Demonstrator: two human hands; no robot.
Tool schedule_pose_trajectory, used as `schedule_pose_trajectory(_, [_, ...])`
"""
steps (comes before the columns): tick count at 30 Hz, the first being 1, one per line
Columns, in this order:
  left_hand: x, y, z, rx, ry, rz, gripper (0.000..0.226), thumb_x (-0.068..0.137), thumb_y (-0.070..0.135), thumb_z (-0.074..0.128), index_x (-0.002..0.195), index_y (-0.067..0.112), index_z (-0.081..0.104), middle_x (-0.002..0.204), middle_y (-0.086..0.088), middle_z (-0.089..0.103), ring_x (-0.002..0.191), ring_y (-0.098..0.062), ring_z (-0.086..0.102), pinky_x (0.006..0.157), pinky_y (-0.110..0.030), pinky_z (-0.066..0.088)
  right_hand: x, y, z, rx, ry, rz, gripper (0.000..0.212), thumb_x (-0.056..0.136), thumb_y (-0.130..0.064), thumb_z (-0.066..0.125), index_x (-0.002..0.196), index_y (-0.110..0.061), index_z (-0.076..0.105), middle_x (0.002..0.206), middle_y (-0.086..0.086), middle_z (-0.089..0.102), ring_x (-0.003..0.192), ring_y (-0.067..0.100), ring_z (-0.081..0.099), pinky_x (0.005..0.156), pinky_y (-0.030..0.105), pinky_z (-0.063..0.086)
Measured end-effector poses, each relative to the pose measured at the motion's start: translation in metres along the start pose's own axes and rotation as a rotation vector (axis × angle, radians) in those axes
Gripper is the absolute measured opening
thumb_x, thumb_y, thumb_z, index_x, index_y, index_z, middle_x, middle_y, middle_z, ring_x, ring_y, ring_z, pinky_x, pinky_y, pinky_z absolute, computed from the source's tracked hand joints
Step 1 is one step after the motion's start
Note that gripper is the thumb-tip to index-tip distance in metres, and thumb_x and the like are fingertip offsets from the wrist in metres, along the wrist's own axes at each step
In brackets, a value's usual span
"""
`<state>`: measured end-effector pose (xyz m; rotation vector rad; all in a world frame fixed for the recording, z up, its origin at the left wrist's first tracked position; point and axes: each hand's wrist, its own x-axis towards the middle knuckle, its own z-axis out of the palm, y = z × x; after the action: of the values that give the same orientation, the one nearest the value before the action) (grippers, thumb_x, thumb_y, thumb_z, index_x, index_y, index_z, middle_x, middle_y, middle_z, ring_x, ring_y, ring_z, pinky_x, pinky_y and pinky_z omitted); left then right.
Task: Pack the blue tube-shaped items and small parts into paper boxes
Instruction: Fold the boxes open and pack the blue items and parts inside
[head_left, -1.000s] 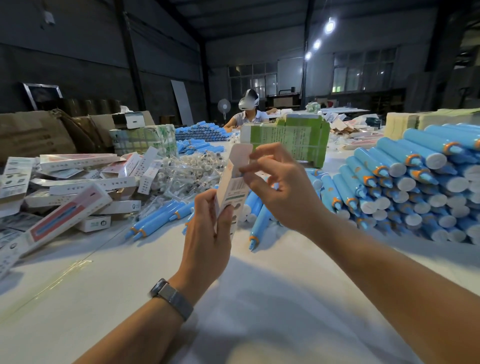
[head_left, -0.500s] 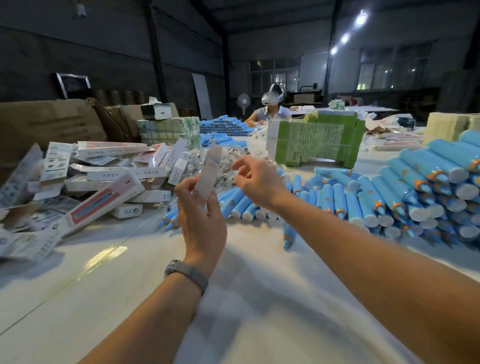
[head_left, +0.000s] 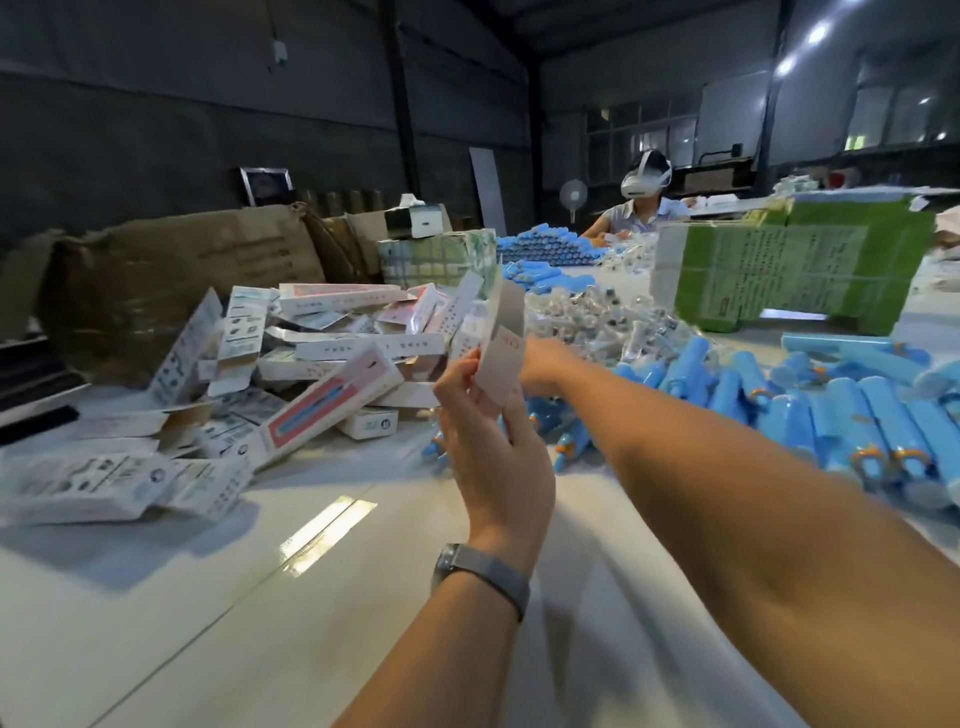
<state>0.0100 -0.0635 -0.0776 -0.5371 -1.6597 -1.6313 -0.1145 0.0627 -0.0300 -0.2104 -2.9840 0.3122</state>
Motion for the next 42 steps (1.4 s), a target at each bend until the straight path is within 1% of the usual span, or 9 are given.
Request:
schedule_pose_trajectory(3, [0.001, 0.001, 0.001, -0.024, -0.004, -0.004, 0.03, 0.099, 0.007, 0.054, 0.115, 0.026, 0.036, 0.118, -0.009, 0.054, 0.108, -0.028, 0.056, 0.089, -0.035, 0.048, 0.0, 0.003, -0.004, 0.034, 0.038, -0.028, 0.002, 0.089, -0.013, 0.058, 0.09, -0.012, 0.056, 0.099, 0.019, 0.062, 0.083, 0.032, 0.059, 0.057, 0.03, 0.043])
schedule_pose_trajectory(8, [-0.002, 0.005, 0.002, -0.083, -0.021, -0.04, 0.032, 0.1, 0.006, 0.052, 0.111, 0.028, 0.032, 0.106, 0.002, 0.053, 0.1, -0.021, 0.057, 0.082, -0.025, 0.046, -0.021, 0.018, -0.01, 0.084, 0.175, -0.09, 0.04, 0.092, -0.009, 0.053, 0.131, -0.017, 0.054, 0.118, 0.011, 0.062, 0.102, 0.029, 0.06, 0.077, 0.033, 0.048])
schedule_pose_trajectory(11, [-0.004, 0.01, 0.004, -0.103, -0.038, -0.025, 0.027, 0.1, 0.005, 0.052, 0.111, 0.021, 0.033, 0.097, 0.013, 0.047, 0.09, -0.017, 0.055, 0.079, -0.029, 0.047, -0.042, 0.02, -0.022, 0.215, 0.321, -0.137, 0.017, 0.091, -0.015, 0.057, 0.105, -0.014, 0.066, 0.097, 0.005, 0.068, 0.089, 0.022, 0.062, 0.073, 0.031, 0.048])
schedule_pose_trajectory(15, [-0.011, 0.017, 0.008, -0.113, -0.104, 0.024, 0.023, 0.1, 0.004, 0.052, 0.109, 0.015, 0.034, 0.091, 0.016, 0.043, 0.08, 0.006, 0.05, 0.071, -0.01, 0.039, -0.075, 0.03, -0.049, 0.425, 0.528, -0.133, 0.009, 0.082, -0.015, 0.067, 0.075, -0.022, 0.067, 0.068, -0.01, 0.062, 0.07, 0.013, 0.061, 0.062, 0.023, 0.047])
schedule_pose_trajectory(17, [-0.014, 0.022, 0.009, -0.109, -0.107, 0.038, 0.023, 0.101, 0.004, 0.051, 0.109, 0.015, 0.033, 0.09, 0.015, 0.041, 0.079, 0.008, 0.048, 0.071, -0.009, 0.037, -0.089, 0.04, -0.057, 0.382, 0.46, -0.096, 0.006, 0.082, -0.016, 0.069, 0.083, -0.021, 0.07, 0.075, -0.008, 0.065, 0.075, 0.013, 0.062, 0.069, 0.025, 0.05])
schedule_pose_trajectory(22, [-0.008, 0.022, 0.005, -0.156, -0.015, 0.006, 0.017, 0.101, 0.007, 0.048, 0.106, 0.014, 0.033, 0.09, 0.013, 0.043, 0.078, 0.006, 0.049, 0.071, -0.018, 0.04, -0.095, 0.039, -0.044, -0.008, -0.005, -0.13, 0.055, 0.089, -0.012, 0.06, 0.141, -0.029, 0.05, 0.137, 0.002, 0.057, 0.12, 0.023, 0.056, 0.092, 0.03, 0.046])
schedule_pose_trajectory(28, [0.0, 0.014, -0.002, -0.099, 0.051, -0.067, 0.036, 0.102, 0.004, 0.048, 0.1, 0.037, 0.032, 0.096, 0.017, 0.046, 0.084, 0.01, 0.054, 0.072, -0.008, 0.041, -0.077, 0.004, -0.014, -0.209, -0.08, -0.259, 0.043, 0.081, -0.015, 0.07, 0.12, -0.032, 0.064, 0.115, 0.0, 0.066, 0.1, 0.023, 0.063, 0.07, 0.027, 0.043])
schedule_pose_trajectory(35, [0.0, 0.014, -0.003, -0.097, 0.022, -0.082, 0.027, 0.101, 0.006, 0.049, 0.102, 0.028, 0.033, 0.099, -0.003, 0.05, 0.091, -0.033, 0.057, 0.079, -0.048, 0.048, -0.072, 0.014, -0.02, 0.065, 0.168, -0.259, 0.027, 0.09, -0.002, 0.06, 0.109, -0.016, 0.072, 0.104, 0.003, 0.069, 0.093, 0.019, 0.064, 0.078, 0.03, 0.05])
schedule_pose_trajectory(42, [-0.014, 0.019, 0.005, -0.1, -0.135, 0.028, 0.027, 0.099, 0.004, 0.054, 0.109, 0.019, 0.033, 0.09, 0.015, 0.044, 0.081, 0.005, 0.052, 0.067, -0.007, 0.04, -0.148, 0.011, -0.086, 0.881, 0.798, -0.282, 0.018, 0.083, -0.007, 0.072, 0.094, -0.02, 0.065, 0.082, 0.0, 0.068, 0.068, 0.01, 0.065, 0.063, 0.027, 0.057])
